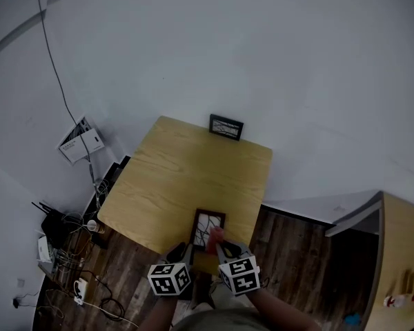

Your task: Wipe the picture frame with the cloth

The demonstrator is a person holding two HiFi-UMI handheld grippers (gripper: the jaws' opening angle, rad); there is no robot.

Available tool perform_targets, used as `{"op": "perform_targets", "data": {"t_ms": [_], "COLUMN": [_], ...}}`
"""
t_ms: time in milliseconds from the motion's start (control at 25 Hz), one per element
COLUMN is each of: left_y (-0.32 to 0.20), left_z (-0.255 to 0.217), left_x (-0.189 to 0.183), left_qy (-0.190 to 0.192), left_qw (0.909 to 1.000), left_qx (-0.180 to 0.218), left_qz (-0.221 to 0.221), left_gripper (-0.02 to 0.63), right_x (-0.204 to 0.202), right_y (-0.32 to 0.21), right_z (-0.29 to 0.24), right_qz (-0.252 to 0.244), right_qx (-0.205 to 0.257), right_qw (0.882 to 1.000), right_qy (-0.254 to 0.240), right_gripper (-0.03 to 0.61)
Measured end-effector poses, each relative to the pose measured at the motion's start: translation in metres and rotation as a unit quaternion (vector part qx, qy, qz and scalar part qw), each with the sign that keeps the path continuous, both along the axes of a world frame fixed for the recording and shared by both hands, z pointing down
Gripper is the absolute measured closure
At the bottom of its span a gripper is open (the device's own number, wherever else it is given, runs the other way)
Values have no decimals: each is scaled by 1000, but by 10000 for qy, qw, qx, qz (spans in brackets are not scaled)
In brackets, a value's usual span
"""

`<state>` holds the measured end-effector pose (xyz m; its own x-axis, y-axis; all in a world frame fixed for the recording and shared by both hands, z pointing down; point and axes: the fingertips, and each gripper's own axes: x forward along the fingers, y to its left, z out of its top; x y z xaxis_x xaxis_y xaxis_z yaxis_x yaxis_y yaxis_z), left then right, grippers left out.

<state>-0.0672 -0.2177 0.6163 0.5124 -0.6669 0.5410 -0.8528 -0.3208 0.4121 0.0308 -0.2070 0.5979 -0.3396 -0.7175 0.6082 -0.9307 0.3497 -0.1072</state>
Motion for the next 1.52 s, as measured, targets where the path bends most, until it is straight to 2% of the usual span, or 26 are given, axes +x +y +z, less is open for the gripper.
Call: {"op": "perform_targets", "data": {"t_ms": [160, 400, 640, 840, 1080, 1520], "left_y": [23, 65, 113, 152, 191, 225], "left_z": [-29, -60, -85, -98, -100, -112], "left_x": [-6, -22, -40, -59, -79, -86], "left_qy": [-4, 151, 452, 404, 456, 617], "left_qw": [9991, 9967, 9953, 9939, 9935, 9907], "left_qx": [397, 745, 816, 969, 950, 1120], "left_qz": [126, 292, 276, 346, 436, 463], "left_gripper": [568, 597, 610, 611, 611, 611], "right_x": [-6, -18, -34, -47, -66, -81], "right_y": [22, 64, 116, 152, 186, 223], "right_z": [-25, -57, -77, -87, -103, -108], "right_qz": [226, 365, 269, 210, 70, -70], "right_qx": [181, 421, 590, 766, 967, 1020], "right_qw": [9988, 9955, 9936, 9920, 9901, 9904], "right_qy": [-394, -770, -925, -984, -1018, -930], "right_gripper": [561, 561, 561, 561, 561, 561]}}
